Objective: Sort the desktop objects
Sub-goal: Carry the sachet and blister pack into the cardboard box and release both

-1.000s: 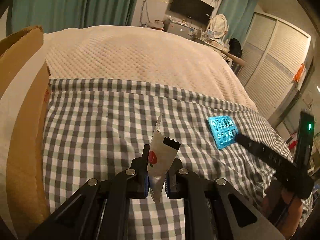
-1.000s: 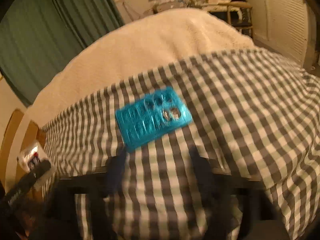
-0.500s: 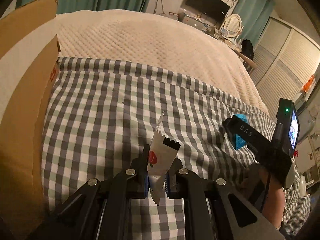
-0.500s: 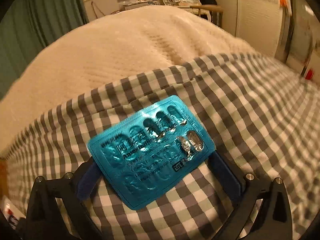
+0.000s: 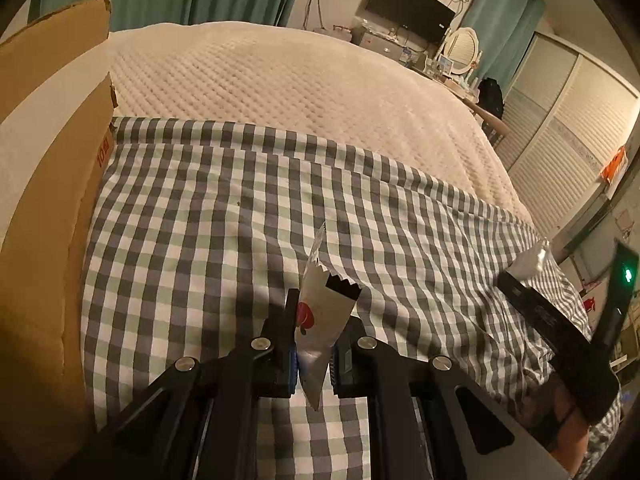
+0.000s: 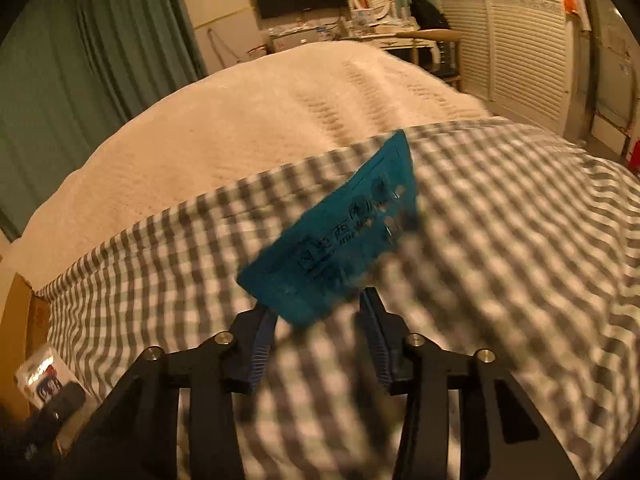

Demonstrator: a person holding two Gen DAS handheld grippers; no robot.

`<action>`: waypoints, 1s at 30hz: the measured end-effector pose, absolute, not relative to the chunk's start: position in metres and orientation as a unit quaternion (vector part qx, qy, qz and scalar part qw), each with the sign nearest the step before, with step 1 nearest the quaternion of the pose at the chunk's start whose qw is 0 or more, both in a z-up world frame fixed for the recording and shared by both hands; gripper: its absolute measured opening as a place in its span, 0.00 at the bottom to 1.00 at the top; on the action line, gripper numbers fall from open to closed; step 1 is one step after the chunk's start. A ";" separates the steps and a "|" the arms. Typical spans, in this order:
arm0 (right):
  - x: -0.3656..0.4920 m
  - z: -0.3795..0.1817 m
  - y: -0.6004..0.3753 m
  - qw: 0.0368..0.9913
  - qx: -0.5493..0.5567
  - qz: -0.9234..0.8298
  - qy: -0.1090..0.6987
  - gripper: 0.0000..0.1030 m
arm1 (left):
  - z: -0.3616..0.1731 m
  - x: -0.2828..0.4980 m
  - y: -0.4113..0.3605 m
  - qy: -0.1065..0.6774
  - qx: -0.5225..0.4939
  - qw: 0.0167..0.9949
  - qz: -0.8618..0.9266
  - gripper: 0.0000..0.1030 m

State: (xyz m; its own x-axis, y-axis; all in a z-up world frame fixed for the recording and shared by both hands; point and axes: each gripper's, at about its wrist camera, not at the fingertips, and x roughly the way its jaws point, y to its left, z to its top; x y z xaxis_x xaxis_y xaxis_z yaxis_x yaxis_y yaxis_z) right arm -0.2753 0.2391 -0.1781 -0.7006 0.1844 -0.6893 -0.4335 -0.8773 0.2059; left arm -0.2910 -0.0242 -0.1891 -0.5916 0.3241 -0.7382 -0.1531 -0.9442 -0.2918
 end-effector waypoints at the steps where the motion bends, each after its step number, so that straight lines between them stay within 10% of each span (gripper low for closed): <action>1: -0.269 -0.177 0.244 0.174 -0.343 0.904 0.184 0.34 | -0.189 -0.291 -0.024 -0.099 -0.433 0.135 0.886 0.11; 10: -0.229 -0.177 0.291 0.157 -0.328 0.904 0.223 0.07 | -0.191 -0.291 -0.017 -0.092 -0.430 0.144 0.886 0.11; 30: -0.093 -0.120 0.233 0.088 -0.276 0.940 0.178 0.07 | -0.141 -0.232 0.003 -0.074 -0.388 0.194 0.898 0.11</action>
